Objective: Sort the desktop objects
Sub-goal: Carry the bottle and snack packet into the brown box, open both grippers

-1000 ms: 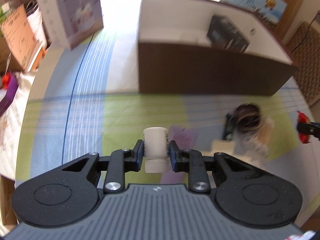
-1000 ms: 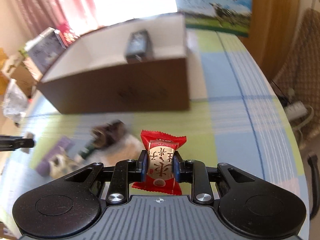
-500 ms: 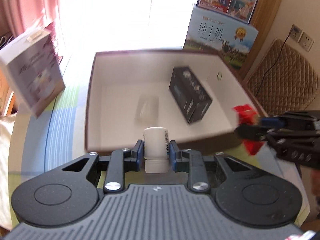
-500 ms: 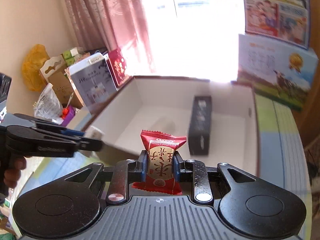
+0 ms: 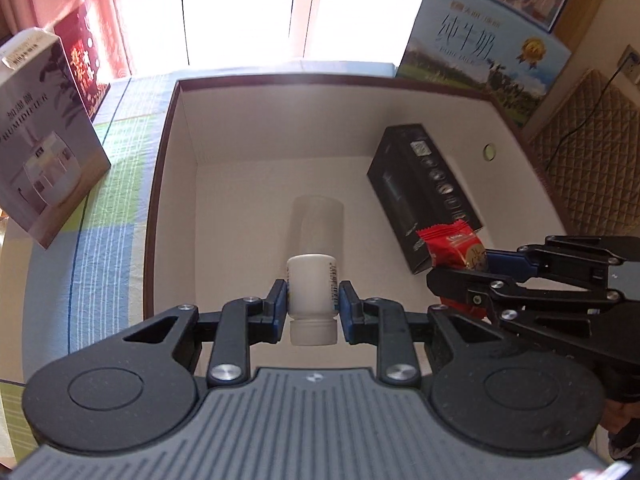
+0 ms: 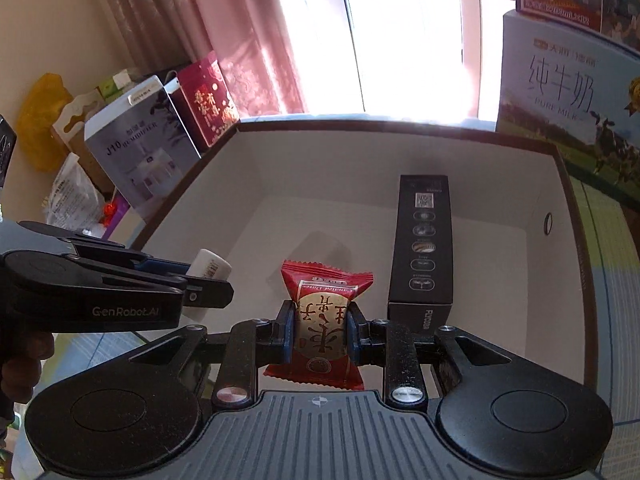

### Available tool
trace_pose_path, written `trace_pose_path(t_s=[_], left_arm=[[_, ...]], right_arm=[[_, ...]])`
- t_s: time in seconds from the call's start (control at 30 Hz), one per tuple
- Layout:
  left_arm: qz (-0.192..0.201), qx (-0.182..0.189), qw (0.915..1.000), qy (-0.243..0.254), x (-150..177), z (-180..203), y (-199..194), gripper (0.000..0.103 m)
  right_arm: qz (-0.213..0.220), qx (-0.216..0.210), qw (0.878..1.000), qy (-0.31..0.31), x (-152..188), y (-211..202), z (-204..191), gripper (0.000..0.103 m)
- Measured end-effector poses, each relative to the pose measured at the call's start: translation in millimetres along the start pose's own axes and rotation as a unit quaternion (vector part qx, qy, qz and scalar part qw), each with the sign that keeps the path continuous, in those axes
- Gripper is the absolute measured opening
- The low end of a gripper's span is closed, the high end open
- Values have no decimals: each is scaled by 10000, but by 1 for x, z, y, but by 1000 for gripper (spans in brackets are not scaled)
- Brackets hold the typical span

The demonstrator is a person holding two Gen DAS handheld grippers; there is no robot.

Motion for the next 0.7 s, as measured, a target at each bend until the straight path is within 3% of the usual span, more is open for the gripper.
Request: trace_pose_path(t_s=[0.37,0.7], left_arm=[[-480,-148,9984,240,10,-3,37,22],[-743,-251,9961,392,16,-5,47,23]], right_arm=[[-543,118,9984,-42,9,29,7,22],[-663,179,9976,-3,10,33,10,23]])
Point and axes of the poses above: each gripper's, at about its wrist camera, not at the fingertips, and y roughly the way its jaws point, z to its right, x to its underside, the point moved 5 cm from there along y, roughly the way its jaws point, and after that the axes turned 15 degrees about z, right-handed, at the moved point
